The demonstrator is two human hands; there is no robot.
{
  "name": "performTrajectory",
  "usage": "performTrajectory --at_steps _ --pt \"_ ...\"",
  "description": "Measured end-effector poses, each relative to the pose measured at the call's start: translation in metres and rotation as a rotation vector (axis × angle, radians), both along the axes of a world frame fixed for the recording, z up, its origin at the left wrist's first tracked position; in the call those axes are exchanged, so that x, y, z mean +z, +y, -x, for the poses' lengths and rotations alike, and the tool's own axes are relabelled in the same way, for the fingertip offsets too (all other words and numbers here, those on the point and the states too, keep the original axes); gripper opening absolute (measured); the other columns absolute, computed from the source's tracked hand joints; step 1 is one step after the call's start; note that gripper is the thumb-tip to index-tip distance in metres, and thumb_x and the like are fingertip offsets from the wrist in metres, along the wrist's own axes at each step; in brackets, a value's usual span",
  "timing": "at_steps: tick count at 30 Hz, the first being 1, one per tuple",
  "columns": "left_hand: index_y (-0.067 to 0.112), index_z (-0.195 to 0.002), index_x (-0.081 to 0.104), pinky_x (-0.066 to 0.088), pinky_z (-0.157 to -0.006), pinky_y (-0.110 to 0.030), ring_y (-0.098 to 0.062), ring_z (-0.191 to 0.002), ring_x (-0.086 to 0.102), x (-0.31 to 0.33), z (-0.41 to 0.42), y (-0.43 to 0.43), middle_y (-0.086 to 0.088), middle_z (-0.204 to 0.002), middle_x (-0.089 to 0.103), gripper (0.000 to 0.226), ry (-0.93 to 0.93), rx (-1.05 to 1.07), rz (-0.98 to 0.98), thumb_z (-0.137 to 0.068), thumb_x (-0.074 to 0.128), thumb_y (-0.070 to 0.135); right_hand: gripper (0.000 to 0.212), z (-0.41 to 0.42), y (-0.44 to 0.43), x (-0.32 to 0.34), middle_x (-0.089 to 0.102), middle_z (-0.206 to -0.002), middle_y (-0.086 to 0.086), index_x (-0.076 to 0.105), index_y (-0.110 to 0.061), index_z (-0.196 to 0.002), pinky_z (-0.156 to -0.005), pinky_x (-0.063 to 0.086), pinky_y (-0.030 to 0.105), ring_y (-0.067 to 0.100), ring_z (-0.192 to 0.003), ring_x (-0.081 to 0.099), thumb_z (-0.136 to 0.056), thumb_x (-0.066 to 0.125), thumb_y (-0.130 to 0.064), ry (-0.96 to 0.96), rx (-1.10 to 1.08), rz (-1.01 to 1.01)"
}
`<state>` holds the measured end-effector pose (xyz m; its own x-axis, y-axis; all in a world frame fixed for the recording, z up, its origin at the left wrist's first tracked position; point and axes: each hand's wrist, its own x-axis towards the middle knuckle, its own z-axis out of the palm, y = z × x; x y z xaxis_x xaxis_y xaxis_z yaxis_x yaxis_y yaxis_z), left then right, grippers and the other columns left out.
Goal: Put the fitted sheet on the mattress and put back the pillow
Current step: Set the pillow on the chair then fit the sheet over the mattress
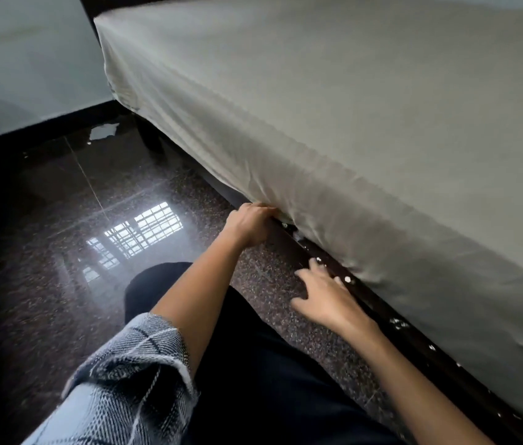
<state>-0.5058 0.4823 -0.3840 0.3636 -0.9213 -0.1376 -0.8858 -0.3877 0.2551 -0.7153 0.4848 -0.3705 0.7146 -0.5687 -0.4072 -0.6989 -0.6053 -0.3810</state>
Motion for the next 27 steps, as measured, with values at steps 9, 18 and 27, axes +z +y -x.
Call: performTrajectory --at_steps 9,18,27 --pt "0.010 -0.088 0.072 0.046 -0.068 -0.036 -0.034 -0.083 0.061 -0.018 -0.020 -0.008 -0.010 -0.092 0.063 0.029 -0.163 0.005 0.346 -0.075 0.046 0.013 0.043 -0.085 -0.026 -0.021 0.054 -0.126 0.018 0.058 0.000 -0.117 -0.101 0.039 0.037 0.034 -0.117 0.050 -0.076 0.056 -0.011 -0.322 -0.064 0.291" --pt "0.011 -0.093 0.068 0.044 -0.101 -0.041 -0.028 -0.102 0.062 -0.048 -0.022 -0.016 -0.007 -0.093 0.064 0.036 -0.395 -0.090 0.388 -0.082 0.034 0.017 0.043 -0.106 -0.036 -0.029 0.056 -0.121 0.018 0.058 -0.001 -0.110 -0.094 0.046 0.040 0.035 -0.114 0.053 -0.069 0.063 -0.010 -0.296 -0.085 0.313" --pt "0.016 -0.096 0.068 0.037 -0.102 -0.043 -0.025 -0.105 0.057 -0.056 -0.036 -0.034 0.000 -0.091 0.067 0.030 -0.344 0.024 0.275 -0.088 0.040 0.021 0.037 -0.148 -0.042 -0.033 0.054 -0.128 0.018 0.061 -0.001 -0.107 -0.103 0.038 0.036 0.032 -0.120 0.052 -0.072 0.067 -0.013 -0.144 -0.098 0.350"
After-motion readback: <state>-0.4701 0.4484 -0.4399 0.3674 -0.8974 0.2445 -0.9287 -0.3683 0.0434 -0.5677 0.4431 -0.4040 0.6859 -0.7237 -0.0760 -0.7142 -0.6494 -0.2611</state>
